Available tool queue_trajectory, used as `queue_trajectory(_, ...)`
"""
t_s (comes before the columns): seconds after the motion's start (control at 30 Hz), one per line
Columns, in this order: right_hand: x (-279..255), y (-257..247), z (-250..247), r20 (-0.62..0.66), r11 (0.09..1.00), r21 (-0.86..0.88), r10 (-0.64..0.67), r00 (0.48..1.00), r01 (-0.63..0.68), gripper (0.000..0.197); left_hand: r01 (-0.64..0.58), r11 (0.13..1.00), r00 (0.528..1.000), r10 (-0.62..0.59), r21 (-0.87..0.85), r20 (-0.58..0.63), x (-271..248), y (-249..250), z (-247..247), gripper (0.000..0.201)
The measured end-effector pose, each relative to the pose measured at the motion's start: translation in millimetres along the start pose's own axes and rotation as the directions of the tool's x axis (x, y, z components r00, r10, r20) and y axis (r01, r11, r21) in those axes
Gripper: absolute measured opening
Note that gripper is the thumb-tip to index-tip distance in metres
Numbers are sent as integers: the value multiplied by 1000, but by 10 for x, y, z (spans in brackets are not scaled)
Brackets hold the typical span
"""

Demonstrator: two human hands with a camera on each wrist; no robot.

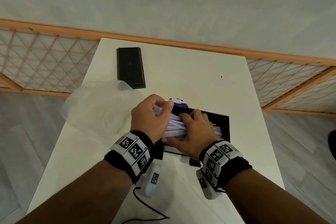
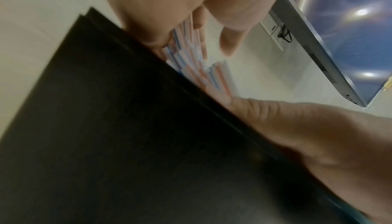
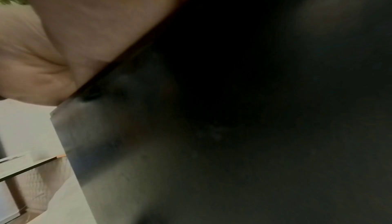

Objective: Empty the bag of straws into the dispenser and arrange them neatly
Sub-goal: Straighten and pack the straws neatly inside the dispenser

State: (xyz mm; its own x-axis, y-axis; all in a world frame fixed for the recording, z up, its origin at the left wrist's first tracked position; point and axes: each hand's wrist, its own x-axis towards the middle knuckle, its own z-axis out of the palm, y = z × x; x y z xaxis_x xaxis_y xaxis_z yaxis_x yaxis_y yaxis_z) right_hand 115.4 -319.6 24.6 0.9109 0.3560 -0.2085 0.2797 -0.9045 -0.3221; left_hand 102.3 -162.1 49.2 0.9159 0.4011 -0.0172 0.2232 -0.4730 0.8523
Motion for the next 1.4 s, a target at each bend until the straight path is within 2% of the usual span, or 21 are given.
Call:
queue_trajectory(0.13,28,0,15,49,998,58,8,999,-11,85,5,1000,998,-4,20,-68,37,-51,-30,16)
queue_trajectory(0.27,43,-144,-25,10,1000,11,-27,1000,27,83,46,993,987,-62,-106,-151,100,-19,-84,17)
queue_trajectory(0.33,33,-225,-32,2,1000,-31,3,1000,-3,78,40,991,993,-53,-128,-107,118,-22,-84,24)
queue_trajectory(0.47,-1,-218,-95,46,991,-89,107,993,-102,98,-113,990,993,110,86,38,70,-77,-50,51)
queue_trajectory(0.5,-7,-182,-123,98,990,-87,122,988,-113,103,-87,994,994,83,67,66,61,-84,-58,54)
queue_trajectory(0.53,-19,-143,-155,149,989,-86,131,980,-119,106,-11,1000,994,10,13,108,54,-82,-74,54)
queue_trajectory(0.6,-44,-84,-188,197,989,-106,127,972,-107,111,193,973,957,-159,-125,241,34,-87,-88,40)
queue_trajectory(0.63,-57,-81,-193,201,988,-124,113,973,-89,112,233,962,939,-184,-143,289,23,-78,-93,31)
queue_trajectory(0.67,-70,-97,-187,201,988,-143,92,975,-64,111,216,967,936,-164,-139,312,8,-64,-99,28)
queue_trajectory(0.73,-90,-158,-172,190,982,-187,47,981,-11,107,177,980,933,-138,-90,331,10,-104,-77,42)
queue_trajectory(0.8,-105,-200,-163,179,977,-212,42,983,-3,107,138,990,936,-142,37,322,48,-172,-25,59)
queue_trajectory(0.9,-109,-173,-166,226,981,-191,76,971,-32,109,92,970,922,-168,224,350,62,-220,31,60)
queue_trajectory(0.97,-107,-159,-187,292,983,-180,96,952,-45,110,94,963,921,-181,254,344,41,-230,43,69)
queue_trajectory(1.03,-112,-157,-203,329,980,-198,97,940,-32,112,98,970,942,-162,221,293,15,-234,51,76)
queue_trajectory(1.17,-112,-143,-182,346,981,-192,55,937,13,115,124,962,961,-177,244,211,9,-153,9,65)
queue_trajectory(1.23,-102,-132,-187,370,987,-162,50,928,11,112,44,970,994,-67,239,88,17,-40,-72,54)
queue_trajectory(1.27,-94,-125,-211,390,988,-155,56,919,6,110,-12,977,1000,8,211,23,33,59,-129,43)
queue_trajectory(1.3,-83,-114,-242,416,989,-149,66,907,-3,109,-57,981,998,56,185,7,59,176,-186,31)
queue_trajectory(1.33,-77,-109,-285,443,990,-144,74,894,-10,107,-92,981,995,82,173,61,84,285,-247,21)
queue_trajectory(1.37,-72,-99,-324,465,990,-140,76,882,-12,105,-134,973,979,101,187,178,102,362,-291,16)
queue_trajectory(1.4,-68,-84,-363,481,990,-141,78,873,-10,104,-203,953,932,117,227,343,106,417,-315,17)
